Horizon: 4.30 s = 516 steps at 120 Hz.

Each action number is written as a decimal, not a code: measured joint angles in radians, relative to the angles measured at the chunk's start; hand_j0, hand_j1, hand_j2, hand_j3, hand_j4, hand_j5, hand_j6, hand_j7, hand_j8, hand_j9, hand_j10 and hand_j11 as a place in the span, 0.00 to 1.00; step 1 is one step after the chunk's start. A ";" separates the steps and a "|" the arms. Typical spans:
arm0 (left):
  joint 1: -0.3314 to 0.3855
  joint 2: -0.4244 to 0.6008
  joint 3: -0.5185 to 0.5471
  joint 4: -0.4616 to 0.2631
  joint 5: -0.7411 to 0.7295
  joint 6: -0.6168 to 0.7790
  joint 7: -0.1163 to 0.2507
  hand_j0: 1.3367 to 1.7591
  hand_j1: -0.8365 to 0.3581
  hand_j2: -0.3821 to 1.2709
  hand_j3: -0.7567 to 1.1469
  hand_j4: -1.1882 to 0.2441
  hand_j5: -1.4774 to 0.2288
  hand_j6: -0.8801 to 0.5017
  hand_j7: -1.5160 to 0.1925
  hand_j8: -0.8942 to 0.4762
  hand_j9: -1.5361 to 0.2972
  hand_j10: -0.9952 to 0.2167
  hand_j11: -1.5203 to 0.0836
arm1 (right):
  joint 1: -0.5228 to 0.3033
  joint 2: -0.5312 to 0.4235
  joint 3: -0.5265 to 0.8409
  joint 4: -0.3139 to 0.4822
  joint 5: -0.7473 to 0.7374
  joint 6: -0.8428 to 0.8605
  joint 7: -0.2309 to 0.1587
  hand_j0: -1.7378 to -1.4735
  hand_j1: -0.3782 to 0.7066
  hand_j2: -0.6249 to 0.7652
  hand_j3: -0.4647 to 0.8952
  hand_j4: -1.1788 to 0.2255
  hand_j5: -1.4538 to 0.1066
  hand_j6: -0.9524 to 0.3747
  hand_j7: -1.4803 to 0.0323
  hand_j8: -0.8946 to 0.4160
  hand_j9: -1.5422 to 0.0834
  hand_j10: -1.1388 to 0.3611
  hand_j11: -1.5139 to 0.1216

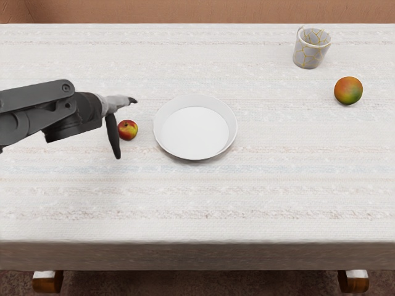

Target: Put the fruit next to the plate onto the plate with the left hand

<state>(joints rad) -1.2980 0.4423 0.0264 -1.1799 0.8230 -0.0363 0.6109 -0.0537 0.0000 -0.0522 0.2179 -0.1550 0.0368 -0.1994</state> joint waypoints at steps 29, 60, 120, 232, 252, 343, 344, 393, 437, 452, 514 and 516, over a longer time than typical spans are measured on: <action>0.031 -0.007 0.000 0.014 -0.001 0.043 0.000 0.76 0.83 0.25 0.40 0.71 0.74 0.52 0.76 0.53 0.72 0.68 0.82 | 0.000 0.000 0.000 0.000 0.000 0.000 0.000 0.30 0.05 0.45 0.34 0.82 0.91 0.70 0.96 0.67 0.93 0.74 0.91; 0.032 -0.020 -0.001 0.024 -0.001 0.103 0.000 0.76 0.76 0.26 0.40 0.67 0.69 0.47 0.71 0.48 0.67 0.63 0.76 | 0.000 0.000 0.000 0.000 0.000 0.000 0.000 0.30 0.05 0.45 0.34 0.82 0.91 0.70 0.96 0.67 0.93 0.74 0.91; 0.054 -0.078 0.003 0.079 -0.001 0.144 0.000 0.76 0.68 0.27 0.40 0.61 0.62 0.40 0.65 0.42 0.61 0.56 0.69 | 0.000 0.000 0.000 0.000 0.000 0.000 0.000 0.30 0.05 0.45 0.34 0.82 0.91 0.70 0.96 0.67 0.93 0.74 0.91; 0.124 -0.102 0.010 0.081 0.023 0.278 0.000 0.76 0.42 0.32 0.53 0.39 0.46 0.35 0.45 0.49 0.31 0.57 0.38 | 0.000 0.000 0.000 0.000 0.000 0.000 0.000 0.30 0.05 0.45 0.34 0.82 0.91 0.70 0.96 0.67 0.93 0.74 0.91; 0.126 -0.091 -0.007 0.081 0.003 0.286 0.001 0.75 0.35 0.38 0.46 0.40 0.32 0.41 0.34 0.42 0.32 0.45 0.39 | 0.000 0.000 0.000 0.000 0.000 0.000 0.000 0.30 0.05 0.45 0.34 0.82 0.91 0.70 0.96 0.67 0.93 0.74 0.91; 0.123 -0.056 -0.446 0.073 -0.392 -0.033 0.001 0.73 0.33 0.45 0.40 0.44 0.21 0.49 0.23 0.48 0.23 0.34 0.25 | 0.000 0.000 0.000 0.000 0.000 0.000 0.000 0.30 0.05 0.45 0.34 0.82 0.91 0.70 0.96 0.67 0.93 0.74 0.91; 0.123 -0.056 -0.448 0.073 -0.398 -0.042 0.001 0.73 0.33 0.44 0.40 0.44 0.20 0.49 0.23 0.48 0.23 0.33 0.25 | 0.000 0.000 0.000 0.000 0.000 0.000 0.000 0.30 0.05 0.45 0.34 0.82 0.91 0.70 0.96 0.67 0.93 0.74 0.91; 0.130 -0.116 -0.461 0.104 -0.442 -0.143 0.000 0.73 0.35 0.40 0.40 0.42 0.21 0.48 0.22 0.48 0.22 0.33 0.24 | 0.000 0.000 0.000 0.000 0.000 0.000 0.000 0.30 0.05 0.45 0.34 0.82 0.91 0.70 0.96 0.67 0.93 0.74 0.91; 0.127 -0.201 -0.447 0.291 -0.430 -0.143 0.000 0.72 0.34 0.41 0.40 0.43 0.19 0.49 0.20 0.49 0.20 0.33 0.22 | 0.000 0.000 0.000 0.000 0.000 0.000 0.000 0.30 0.05 0.45 0.34 0.82 0.91 0.70 0.96 0.67 0.93 0.74 0.91; 0.129 -0.201 -0.444 0.309 -0.429 -0.142 0.000 0.73 0.43 0.36 0.40 0.44 0.33 0.44 0.35 0.45 0.33 0.35 0.37 | 0.000 0.000 0.000 0.000 0.000 0.000 0.000 0.30 0.05 0.45 0.34 0.82 0.91 0.70 0.96 0.67 0.93 0.74 0.91; 0.132 -0.019 -0.511 0.310 -0.468 -0.279 0.000 0.76 0.93 0.24 0.40 0.78 0.81 0.61 0.83 0.62 0.78 0.78 0.86 | 0.000 0.000 0.000 0.000 0.000 0.000 0.000 0.30 0.05 0.45 0.34 0.82 0.91 0.70 0.96 0.67 0.93 0.74 0.91; 0.133 -0.005 -0.523 0.309 -0.477 -0.299 0.000 0.76 0.93 0.24 0.40 0.79 0.81 0.61 0.83 0.62 0.79 0.79 0.87 | 0.000 0.000 0.000 0.000 0.000 0.000 0.000 0.30 0.05 0.45 0.34 0.82 0.91 0.70 0.96 0.67 0.93 0.74 0.91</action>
<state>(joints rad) -1.1651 0.4371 -0.4962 -0.8708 0.3462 -0.3355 0.6108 -0.0538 0.0000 -0.0521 0.2178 -0.1550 0.0368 -0.1994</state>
